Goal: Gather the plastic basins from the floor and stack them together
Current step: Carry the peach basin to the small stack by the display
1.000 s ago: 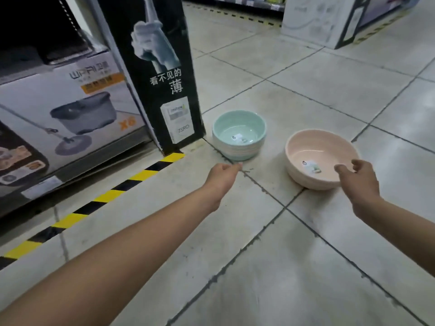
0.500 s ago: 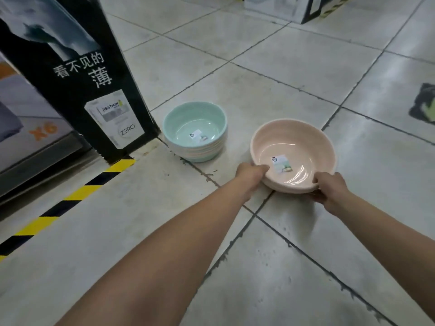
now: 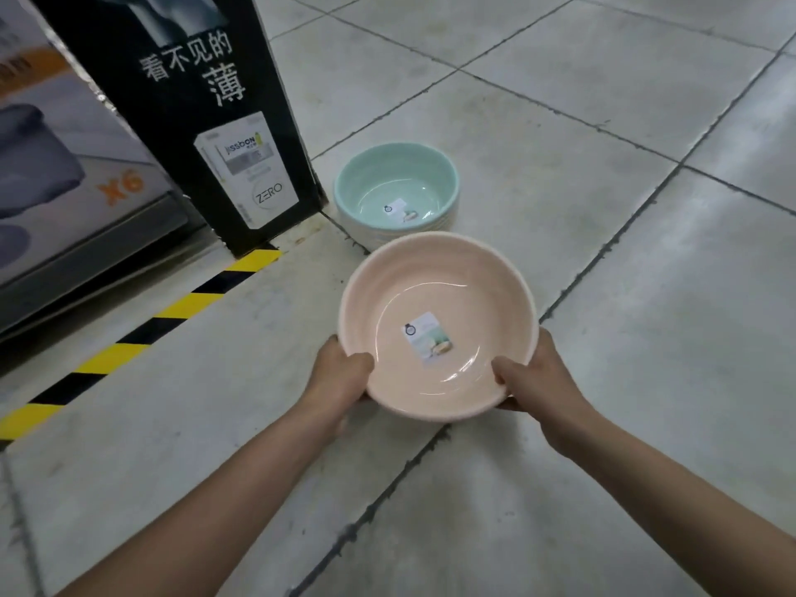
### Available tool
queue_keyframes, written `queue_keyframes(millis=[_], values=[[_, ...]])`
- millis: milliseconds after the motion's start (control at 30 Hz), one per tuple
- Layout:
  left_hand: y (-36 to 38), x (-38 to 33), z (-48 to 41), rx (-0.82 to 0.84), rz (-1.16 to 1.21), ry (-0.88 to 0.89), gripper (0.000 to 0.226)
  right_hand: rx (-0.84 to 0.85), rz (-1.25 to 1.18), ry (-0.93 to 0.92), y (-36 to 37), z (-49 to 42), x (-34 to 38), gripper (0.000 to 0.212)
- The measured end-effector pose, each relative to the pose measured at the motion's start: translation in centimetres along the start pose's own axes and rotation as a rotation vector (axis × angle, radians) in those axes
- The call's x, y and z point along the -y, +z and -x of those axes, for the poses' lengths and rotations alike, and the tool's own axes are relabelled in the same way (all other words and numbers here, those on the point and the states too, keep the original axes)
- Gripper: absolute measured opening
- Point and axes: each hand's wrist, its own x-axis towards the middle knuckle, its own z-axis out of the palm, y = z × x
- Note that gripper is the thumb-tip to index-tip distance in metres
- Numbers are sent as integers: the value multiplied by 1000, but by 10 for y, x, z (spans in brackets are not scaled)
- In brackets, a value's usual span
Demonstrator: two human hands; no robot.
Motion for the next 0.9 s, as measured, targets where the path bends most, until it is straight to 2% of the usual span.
queue_keyframes(millis=[233,433,533,633,667,767,900], values=[[-84,27,5,-108,-12,-61,32,126,106,-4,83,16,-11,64],[-101,48,-5,-117,-5,-71,30,95,248,-6,99,15,-17,69],[-107,47,-12,-108,-75,-66,30,91,256,-1,99,21,-7,66],[-114,21,-29,-131,-167,21,72,-73,177,-20,89,-3,23,71],[-114,7,-38,-150,-164,71,78,-146,149,-36,84,-22,38,76],[-103,-49,-75,-171,-102,200,69,-242,34,-24,76,-89,89,95],[-57,-106,-134,-131,-78,225,60,-181,42,7,83,-151,132,97]])
